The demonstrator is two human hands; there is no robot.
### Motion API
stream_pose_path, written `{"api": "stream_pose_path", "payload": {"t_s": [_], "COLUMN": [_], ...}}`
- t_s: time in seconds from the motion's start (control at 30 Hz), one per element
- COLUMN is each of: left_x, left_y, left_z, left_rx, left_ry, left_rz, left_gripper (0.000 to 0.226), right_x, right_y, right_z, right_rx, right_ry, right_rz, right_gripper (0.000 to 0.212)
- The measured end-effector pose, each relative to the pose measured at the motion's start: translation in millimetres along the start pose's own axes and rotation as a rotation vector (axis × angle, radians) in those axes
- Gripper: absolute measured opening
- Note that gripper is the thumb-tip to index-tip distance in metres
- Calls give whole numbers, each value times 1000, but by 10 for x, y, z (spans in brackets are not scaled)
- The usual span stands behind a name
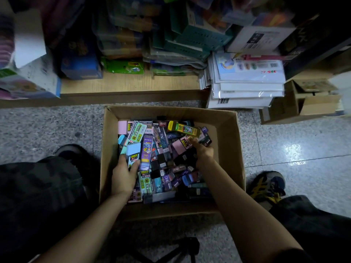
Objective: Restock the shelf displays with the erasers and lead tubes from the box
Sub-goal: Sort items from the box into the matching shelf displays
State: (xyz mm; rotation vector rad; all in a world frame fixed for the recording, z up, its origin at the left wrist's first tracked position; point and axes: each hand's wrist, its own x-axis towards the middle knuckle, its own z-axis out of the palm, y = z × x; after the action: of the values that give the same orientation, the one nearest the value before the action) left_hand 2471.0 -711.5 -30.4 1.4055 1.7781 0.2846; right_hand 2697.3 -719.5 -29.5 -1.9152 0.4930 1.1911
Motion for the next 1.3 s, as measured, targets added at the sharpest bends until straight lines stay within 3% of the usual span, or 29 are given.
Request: {"api": "stream_pose_path", "payload": {"t_s": [0.07, 0.17, 0.2, 0.3, 0.4, 0.5, 0.67, 0.77, 0.97, 1.17, 1.3], "left_x": [14, 64, 82, 119, 152, 146, 53, -41, -230, -353, -476], "left_y": [34, 122, 150, 239, 302, 368, 542, 724, 1046, 1207, 1443], "left_z": [5, 4, 7, 27, 72, 101, 161, 150, 13, -118, -228], "left_rx": [-123, -423, -508, -677, -805, -745, -558, -651, -635, -729, -747], "left_ry": [-20, -106, -151, -283, -393, -499, -557, -626, -622, -605, -609], "left_rz": [-17, -175, -234, -360, -389, -323, -327, -364, -247, -128, -30], "left_gripper": [30, 18, 15, 11, 24, 32, 71, 65, 98, 56, 48], "right_x": [3, 5, -13, -80, -171, -280, -546, -701, -949, -1152, -1356], "right_y": [-35, 11, 25, 37, 94, 154, 118, 66, -12, -143, -347], "right_z": [5, -19, -33, -122, -254, -394, -482, -465, -456, -570, -675], "right_rx": [-10, -64, -60, 25, 2, -50, -226, -248, -219, -113, -64], "right_ry": [-6, -85, -77, -48, -124, -180, -444, -536, -596, -664, -613], "right_rz": [29, -22, -4, 77, 75, 7, -95, -153, -279, -358, -480], "right_gripper": [53, 17, 19, 54, 49, 30, 25, 10, 14, 20, 20]}}
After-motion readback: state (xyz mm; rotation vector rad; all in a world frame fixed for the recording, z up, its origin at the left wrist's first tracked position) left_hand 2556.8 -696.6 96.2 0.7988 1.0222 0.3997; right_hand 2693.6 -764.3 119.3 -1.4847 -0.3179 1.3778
